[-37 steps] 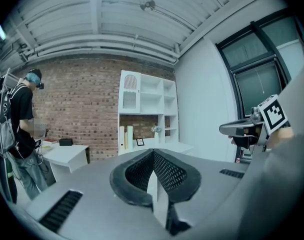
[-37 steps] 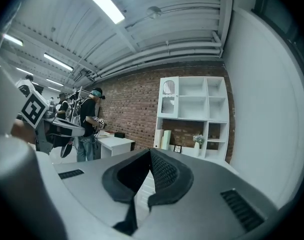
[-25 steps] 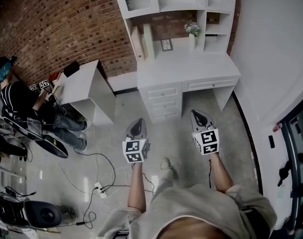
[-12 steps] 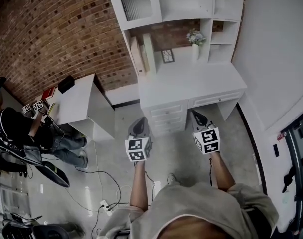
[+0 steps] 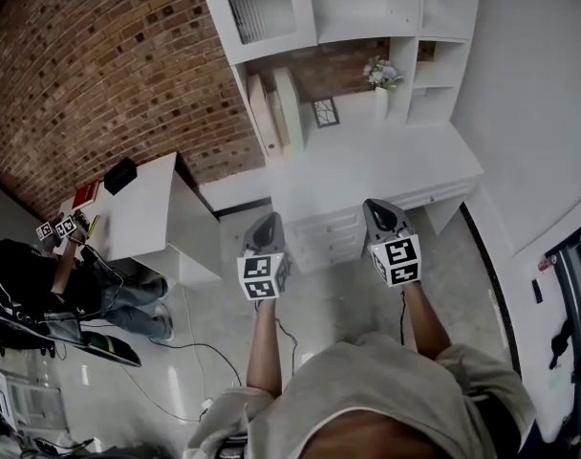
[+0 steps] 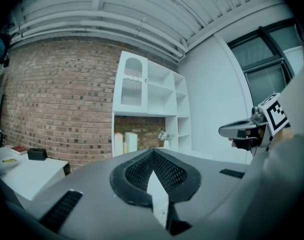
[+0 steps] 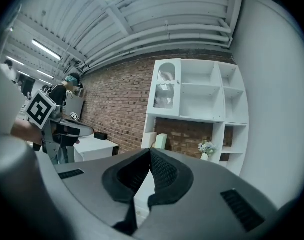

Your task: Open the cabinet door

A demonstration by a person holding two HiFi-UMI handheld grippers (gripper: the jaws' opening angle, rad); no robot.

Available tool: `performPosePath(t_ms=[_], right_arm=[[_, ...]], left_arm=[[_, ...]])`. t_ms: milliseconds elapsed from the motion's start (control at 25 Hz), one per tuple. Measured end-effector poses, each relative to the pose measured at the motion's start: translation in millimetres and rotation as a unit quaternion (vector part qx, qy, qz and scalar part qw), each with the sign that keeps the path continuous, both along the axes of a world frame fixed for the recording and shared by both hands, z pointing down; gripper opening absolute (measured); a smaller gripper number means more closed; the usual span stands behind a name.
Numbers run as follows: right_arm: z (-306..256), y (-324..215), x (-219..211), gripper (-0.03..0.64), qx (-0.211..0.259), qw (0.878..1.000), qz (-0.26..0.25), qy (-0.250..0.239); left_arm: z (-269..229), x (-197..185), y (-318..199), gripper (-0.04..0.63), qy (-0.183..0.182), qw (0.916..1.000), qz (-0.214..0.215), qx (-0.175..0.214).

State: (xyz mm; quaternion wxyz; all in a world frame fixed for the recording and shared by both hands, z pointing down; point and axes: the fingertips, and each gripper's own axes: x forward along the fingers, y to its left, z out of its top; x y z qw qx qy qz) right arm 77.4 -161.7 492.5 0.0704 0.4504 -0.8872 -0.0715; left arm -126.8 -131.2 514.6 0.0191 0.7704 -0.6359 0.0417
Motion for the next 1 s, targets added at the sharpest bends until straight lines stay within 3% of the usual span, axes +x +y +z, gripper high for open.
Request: performPosePath(t_ms=[560,1000], right_arm=[[29,-73,-12,0.014,-0.020,1.000,0.021,0.003],[16,-191,-39,0.014,-0.020,1.000,0.008,-0.005]], left_arm=[[27,-7,-85,0.026,0.004,0.9995,0.027,-0.016],[15,-36,-195,0.026,0.005,0.9997,0.010,-0.021]])
